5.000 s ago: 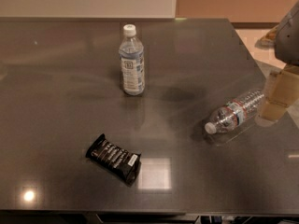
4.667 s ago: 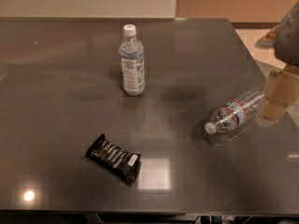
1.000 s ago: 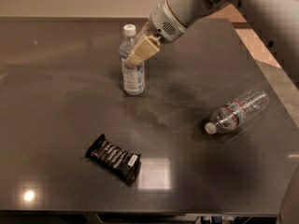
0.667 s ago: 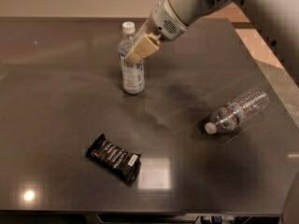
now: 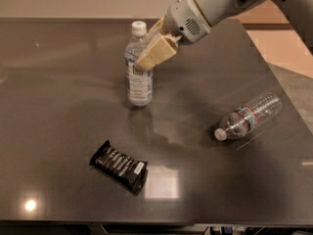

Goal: Move blue plastic bottle near rxbar chocolate

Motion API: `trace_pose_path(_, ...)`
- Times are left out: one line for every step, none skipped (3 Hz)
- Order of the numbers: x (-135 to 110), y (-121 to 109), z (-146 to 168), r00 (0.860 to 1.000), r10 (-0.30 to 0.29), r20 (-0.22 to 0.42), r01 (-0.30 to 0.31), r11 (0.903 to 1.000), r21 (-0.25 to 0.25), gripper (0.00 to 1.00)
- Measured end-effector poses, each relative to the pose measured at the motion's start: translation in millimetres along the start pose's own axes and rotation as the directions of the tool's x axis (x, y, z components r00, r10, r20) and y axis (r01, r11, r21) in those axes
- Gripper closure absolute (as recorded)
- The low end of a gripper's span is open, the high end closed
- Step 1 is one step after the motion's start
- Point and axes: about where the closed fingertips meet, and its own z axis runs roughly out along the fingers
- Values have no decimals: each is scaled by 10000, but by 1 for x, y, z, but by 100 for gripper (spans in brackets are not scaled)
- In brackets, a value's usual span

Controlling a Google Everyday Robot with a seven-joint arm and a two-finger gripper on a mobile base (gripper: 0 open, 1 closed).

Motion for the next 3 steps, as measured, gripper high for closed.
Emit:
trace_pose_path(-3,34,-7,9992,-370,133,377,9980,-512,100)
trace_pose_path(0,58,1,9981,-614,80,619,9925,-1055,100)
trace_pose_path(7,75,9,9972,-738,-108,714,9862,-1492,100)
